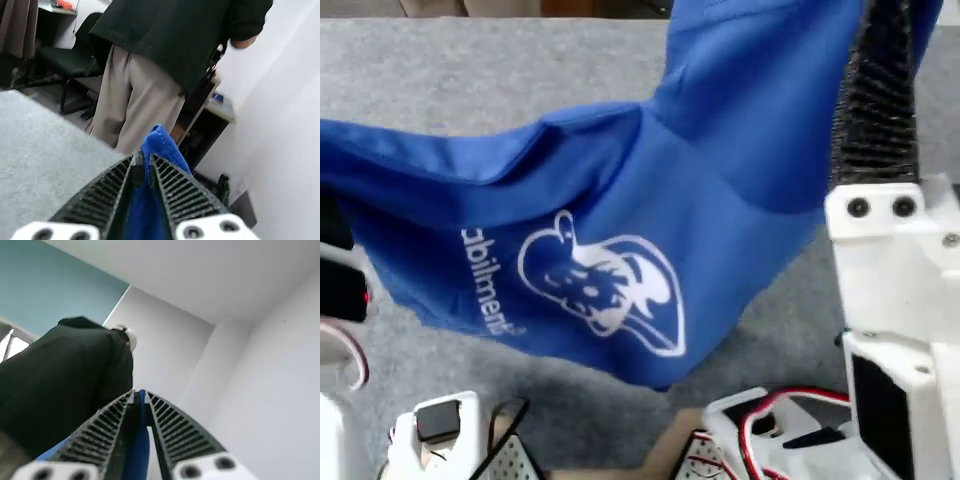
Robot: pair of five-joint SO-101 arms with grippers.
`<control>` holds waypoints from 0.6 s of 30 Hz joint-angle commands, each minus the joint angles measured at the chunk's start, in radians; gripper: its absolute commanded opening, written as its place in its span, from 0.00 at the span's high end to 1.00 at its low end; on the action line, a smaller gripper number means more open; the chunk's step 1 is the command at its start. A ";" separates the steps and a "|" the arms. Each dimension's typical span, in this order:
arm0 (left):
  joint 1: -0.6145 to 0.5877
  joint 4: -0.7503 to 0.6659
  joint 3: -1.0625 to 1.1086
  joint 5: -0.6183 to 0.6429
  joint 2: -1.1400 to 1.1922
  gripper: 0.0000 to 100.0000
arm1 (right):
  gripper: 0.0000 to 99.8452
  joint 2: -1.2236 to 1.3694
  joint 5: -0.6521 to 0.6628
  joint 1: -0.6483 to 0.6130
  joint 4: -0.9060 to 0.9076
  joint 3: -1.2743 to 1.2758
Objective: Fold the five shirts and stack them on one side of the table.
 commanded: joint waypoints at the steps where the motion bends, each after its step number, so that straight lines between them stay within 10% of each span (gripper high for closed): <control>1: -0.005 -0.037 0.101 -0.006 0.002 0.98 | 1.00 0.008 0.008 -0.012 0.011 0.058; 18: -0.009 -1.249 0.947 -0.009 0.348 0.98 | 1.00 0.426 -0.190 0.139 -0.448 0.472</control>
